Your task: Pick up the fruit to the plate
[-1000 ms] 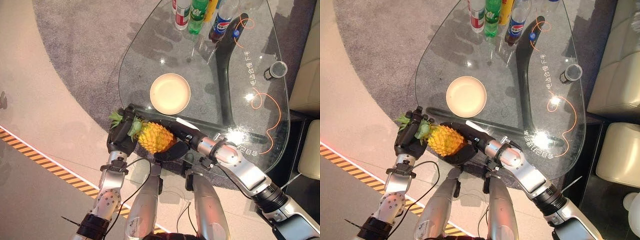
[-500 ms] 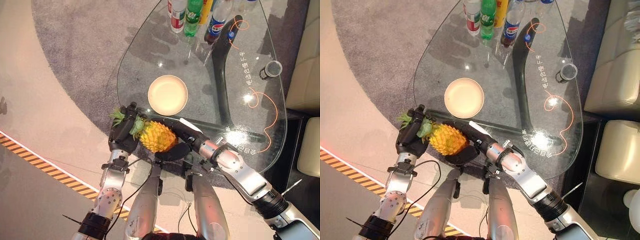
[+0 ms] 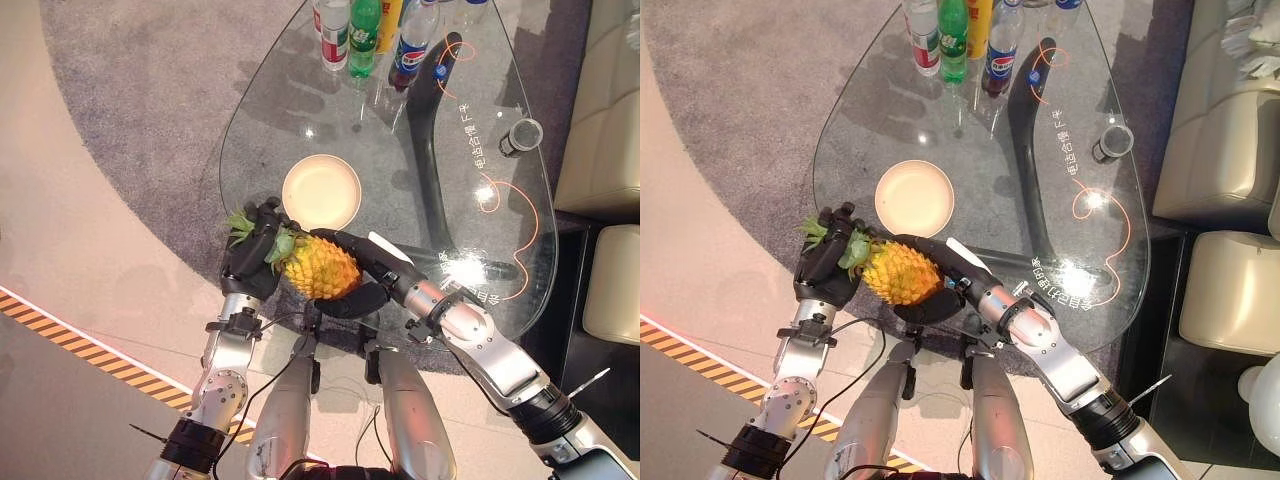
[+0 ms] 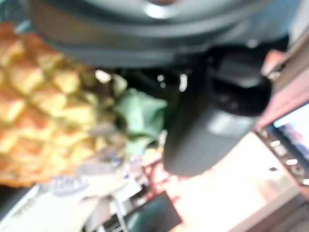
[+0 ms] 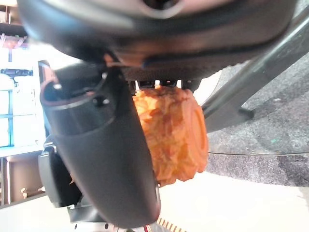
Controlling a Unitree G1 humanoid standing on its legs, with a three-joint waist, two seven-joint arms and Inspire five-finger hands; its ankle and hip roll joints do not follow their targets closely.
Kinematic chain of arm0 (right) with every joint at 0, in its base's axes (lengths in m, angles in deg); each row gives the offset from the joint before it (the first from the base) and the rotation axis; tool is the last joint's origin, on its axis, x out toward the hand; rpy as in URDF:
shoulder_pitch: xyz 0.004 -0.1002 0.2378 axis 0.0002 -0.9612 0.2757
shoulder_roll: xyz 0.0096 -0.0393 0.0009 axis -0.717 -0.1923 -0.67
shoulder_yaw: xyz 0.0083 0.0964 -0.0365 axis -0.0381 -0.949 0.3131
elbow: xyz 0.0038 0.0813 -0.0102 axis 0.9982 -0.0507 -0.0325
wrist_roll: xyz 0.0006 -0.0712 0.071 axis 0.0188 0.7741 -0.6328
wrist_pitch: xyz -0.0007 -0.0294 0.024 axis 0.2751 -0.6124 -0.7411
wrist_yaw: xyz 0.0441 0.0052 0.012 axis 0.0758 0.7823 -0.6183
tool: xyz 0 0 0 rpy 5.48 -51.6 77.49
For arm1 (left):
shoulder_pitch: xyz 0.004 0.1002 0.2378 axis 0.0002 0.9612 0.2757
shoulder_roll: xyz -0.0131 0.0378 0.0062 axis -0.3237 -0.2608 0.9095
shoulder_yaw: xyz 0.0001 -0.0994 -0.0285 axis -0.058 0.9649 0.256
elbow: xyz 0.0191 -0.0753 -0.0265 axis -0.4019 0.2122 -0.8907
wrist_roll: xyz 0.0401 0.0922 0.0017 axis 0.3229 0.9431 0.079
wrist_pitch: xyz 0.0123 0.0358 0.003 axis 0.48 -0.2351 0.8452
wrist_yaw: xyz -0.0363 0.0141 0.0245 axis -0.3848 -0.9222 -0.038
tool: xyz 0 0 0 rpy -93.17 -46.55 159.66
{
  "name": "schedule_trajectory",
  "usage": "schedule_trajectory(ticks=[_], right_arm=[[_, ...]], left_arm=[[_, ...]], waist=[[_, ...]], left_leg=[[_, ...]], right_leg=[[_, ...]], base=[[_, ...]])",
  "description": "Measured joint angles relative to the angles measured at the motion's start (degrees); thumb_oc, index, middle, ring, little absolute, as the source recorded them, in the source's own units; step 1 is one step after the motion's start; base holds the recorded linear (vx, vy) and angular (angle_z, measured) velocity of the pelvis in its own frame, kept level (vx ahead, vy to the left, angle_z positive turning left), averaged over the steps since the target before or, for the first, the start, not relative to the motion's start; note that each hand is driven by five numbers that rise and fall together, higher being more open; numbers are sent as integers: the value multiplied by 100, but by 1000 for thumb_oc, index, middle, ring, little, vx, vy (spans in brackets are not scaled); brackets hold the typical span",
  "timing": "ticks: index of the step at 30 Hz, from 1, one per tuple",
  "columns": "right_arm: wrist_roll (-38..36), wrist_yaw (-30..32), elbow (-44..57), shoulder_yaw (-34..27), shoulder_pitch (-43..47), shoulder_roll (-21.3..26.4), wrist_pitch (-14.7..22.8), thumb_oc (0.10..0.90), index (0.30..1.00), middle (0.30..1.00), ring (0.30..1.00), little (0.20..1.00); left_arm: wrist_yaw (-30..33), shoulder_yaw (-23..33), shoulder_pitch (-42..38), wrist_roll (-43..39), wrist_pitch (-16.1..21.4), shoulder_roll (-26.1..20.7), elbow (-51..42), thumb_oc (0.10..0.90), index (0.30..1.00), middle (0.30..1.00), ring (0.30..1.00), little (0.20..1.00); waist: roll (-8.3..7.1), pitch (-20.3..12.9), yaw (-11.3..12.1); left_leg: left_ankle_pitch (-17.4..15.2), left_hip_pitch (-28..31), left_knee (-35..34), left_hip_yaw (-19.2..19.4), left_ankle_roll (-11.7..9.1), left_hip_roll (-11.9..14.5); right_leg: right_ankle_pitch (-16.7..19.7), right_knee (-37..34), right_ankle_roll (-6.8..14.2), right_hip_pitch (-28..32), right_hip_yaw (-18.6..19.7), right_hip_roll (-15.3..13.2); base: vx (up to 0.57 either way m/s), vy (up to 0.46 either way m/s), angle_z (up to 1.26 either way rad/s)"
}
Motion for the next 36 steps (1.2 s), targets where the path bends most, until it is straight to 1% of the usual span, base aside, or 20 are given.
schedule_trajectory(ticks=[3, 8, 13, 23, 25, 30, 32, 36], right_arm=[[1, 107, 59, -86, -148, -10, 53, 800, 900, 900, 900, 900], [-2, 504, 100, -636, -480, -19, 98, 800, 900, 900, 900, 900], [-3, 593, 99, -714, -530, -22, 114, 800, 900, 900, 900, 900], [-7, 668, 64, -772, -638, -173, 120, 800, 900, 900, 900, 900], [-3, 677, -1, -872, -649, -168, 106, 800, 900, 900, 900, 900], [0, 809, -443, -1245, -735, -144, -90, 800, 900, 900, 900, 900], [0, 817, -488, -1258, -801, -123, -128, 800, 900, 900, 900, 900], [0, 807, -520, -1230, -834, -150, -140, 800, 900, 900, 900, 900]], left_arm=[[-48, 25, 22, 54, 0, 38, 0, 100, 300, 300, 300, 200], [-92, 110, 49, 107, 2, 110, 1, 100, 300, 300, 300, 200], [-96, 110, 25, 108, 2, 110, 1, 100, 300, 300, 300, 200], [-100, 182, 33, 201, 12, 109, 0, 100, 300, 300, 300, 200], [-100, 352, 35, 315, 67, 95, 0, 100, 300, 300, 300, 200], [-96, 971, 18, 422, 580, 63, -4, 100, 300, 300, 300, 200], [-92, 1096, 0, 421, 740, 15, -4, 100, 300, 300, 300, 200], [-88, 1095, -83, 469, 759, -11, -4, 100, 300, 300, 300, 200]], waist=[[0, 0, -16], [0, 0, -27], [0, 0, -29], [0, 0, -36], [-1, 0, -40], [-1, 0, -41], [-1, 0, -40], [-1, 0, -37]], left_leg=[[-15, 25, -4, 49, 7, 1], [-19, 26, -8, 50, 5, 7], [-24, 26, -9, 51, -1, 16], [-28, 34, -9, 58, 0, 18], [-28, 34, -8, 58, 0, 19], [-29, 35, -7, 58, 0, 18], [-29, 34, -8, 58, 0, 17], [-32, 34, -8, 59, 4, 9]], right_leg=[[1, 6, 4, 1, 52, 5], [1, 0, 6, 1, 55, 14], [2, -7, 4, 1, 59, 25], [3, -2, 3, 4, 66, 27], [3, -1, 3, 4, 66, 28], [2, 0, 4, 4, 68, 26], [1, -1, 5, 3, 68, 26], [0, -2, 7, 3, 73, 21]], base=[[14, -20, -10], [0, 0, 0], [0, 0, 0], [0, 0, 0], [0, 0, 0], [0, 0, 0], [0, 0, 0], [1, 8, 0]])
